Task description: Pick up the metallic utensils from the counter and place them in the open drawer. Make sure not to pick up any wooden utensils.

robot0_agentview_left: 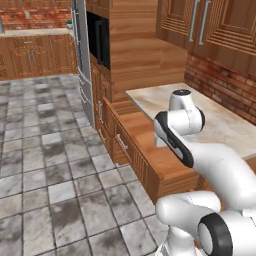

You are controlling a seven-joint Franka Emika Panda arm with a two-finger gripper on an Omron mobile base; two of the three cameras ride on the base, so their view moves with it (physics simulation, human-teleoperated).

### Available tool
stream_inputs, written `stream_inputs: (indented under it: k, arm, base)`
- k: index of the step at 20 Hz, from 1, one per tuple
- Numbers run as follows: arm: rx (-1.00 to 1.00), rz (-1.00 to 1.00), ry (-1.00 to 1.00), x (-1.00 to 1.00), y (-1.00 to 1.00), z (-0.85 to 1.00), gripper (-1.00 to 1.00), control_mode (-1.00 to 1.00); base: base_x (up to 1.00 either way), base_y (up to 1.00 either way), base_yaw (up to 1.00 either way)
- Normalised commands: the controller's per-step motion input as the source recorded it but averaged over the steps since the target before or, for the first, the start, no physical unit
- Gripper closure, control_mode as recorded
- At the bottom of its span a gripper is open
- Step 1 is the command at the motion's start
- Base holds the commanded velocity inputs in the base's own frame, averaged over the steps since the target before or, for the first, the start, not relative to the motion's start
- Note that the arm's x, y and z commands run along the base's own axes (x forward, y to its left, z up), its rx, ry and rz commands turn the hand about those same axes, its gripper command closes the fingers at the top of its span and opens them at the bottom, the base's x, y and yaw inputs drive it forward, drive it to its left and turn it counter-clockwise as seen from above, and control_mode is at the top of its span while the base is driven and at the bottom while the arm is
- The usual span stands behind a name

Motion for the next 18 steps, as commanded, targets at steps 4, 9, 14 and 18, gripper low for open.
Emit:
stream_inputs:
  k: [4, 9, 14, 18]
  arm:
    - [0.00, 0.09, -0.01, 0.68, 0.02, -0.65, 1.00, -1.00]
    - [0.00, 0.11, -0.04, 0.54, 0.06, -0.77, 1.00, -1.00]
    - [0.00, 0.11, -0.05, 0.43, 0.00, -0.64, 1.00, -1.00]
    - [0.00, 0.09, -0.02, 0.48, 0.00, -0.58, 1.00, -1.00]
  base:
    - [0.00, 0.00, 0.00]
    - [0.00, 0.00, 0.00]
    - [0.00, 0.00, 0.00]
    - [0.00, 0.00, 0.00]
